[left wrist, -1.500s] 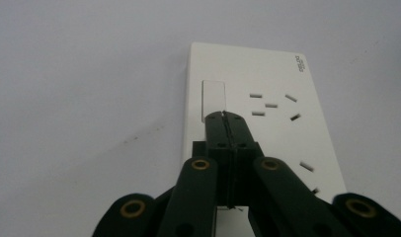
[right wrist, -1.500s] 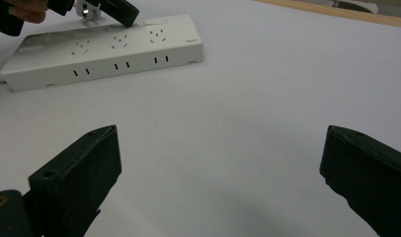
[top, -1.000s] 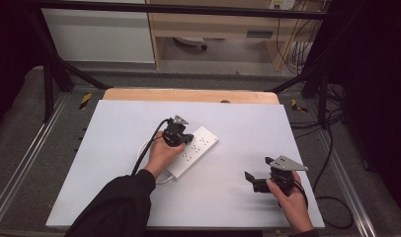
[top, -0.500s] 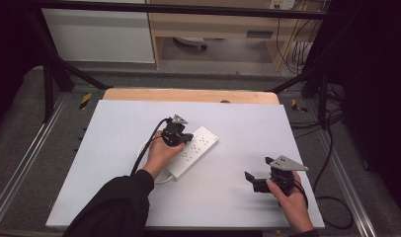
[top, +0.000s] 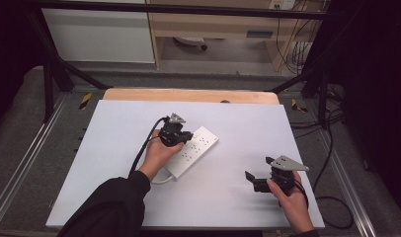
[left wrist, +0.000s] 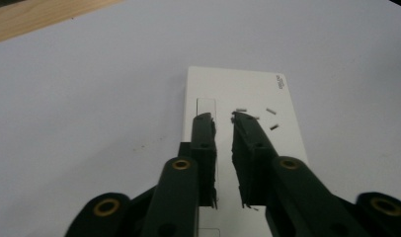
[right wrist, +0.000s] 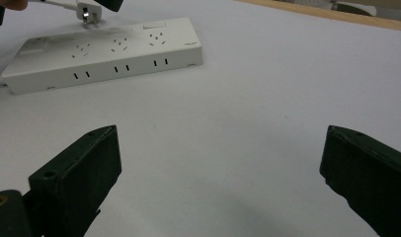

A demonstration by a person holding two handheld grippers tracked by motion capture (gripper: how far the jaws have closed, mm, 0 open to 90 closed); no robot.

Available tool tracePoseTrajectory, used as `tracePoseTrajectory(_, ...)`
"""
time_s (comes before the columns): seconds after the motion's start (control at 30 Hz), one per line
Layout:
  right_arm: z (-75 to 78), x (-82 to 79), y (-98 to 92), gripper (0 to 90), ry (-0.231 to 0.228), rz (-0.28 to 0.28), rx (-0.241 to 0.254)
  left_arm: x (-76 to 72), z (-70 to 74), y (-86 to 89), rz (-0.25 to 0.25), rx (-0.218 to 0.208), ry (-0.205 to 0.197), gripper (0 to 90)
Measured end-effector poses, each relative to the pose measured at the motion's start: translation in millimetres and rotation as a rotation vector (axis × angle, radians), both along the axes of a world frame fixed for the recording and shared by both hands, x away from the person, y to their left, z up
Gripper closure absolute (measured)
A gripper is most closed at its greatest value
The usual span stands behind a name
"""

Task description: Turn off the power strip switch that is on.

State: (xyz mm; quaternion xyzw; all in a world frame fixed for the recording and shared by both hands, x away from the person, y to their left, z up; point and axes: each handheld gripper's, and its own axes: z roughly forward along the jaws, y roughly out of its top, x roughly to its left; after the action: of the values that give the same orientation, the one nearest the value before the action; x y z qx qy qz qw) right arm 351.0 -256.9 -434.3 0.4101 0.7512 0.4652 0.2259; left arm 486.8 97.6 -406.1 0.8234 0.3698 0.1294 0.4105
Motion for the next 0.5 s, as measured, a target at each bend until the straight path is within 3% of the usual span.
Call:
tracePoseTrajectory(0.2,0.2,-0.2,0.0,2.8,0.0,0.001,0.0,-3.8,5.5,1.9,-0.011,-0.009,0.005,64.3)
tracePoseTrajectory(0.4,0.2,-0.1,0.3,2.8,0.0,0.001,-0.001,-9.6,11.4,3.8,-0.007,-0.007,-0.01,41.1)
tracePoseTrajectory(0.5,0.1,-0.2,0.4,2.8,0.003,0.002,-0.002,-12.4,14.5,5.6,-0.01,-0.014,-0.007,34.8)
